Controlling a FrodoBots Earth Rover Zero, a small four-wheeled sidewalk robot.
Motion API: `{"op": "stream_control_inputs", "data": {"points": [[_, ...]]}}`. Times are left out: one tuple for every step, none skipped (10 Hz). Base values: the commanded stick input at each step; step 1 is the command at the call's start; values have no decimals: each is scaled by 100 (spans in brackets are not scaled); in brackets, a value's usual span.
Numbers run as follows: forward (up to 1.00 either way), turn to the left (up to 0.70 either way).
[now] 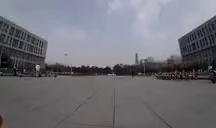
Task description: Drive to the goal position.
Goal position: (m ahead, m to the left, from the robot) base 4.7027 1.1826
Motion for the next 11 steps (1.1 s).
{"op": "stream_control_inputs", "data": {"points": [[85, 0], [85, 0], [85, 0], [85, 0], [85, 0], [85, 0], [85, 0], [85, 0], [85, 0], [85, 0], [85, 0]]}}
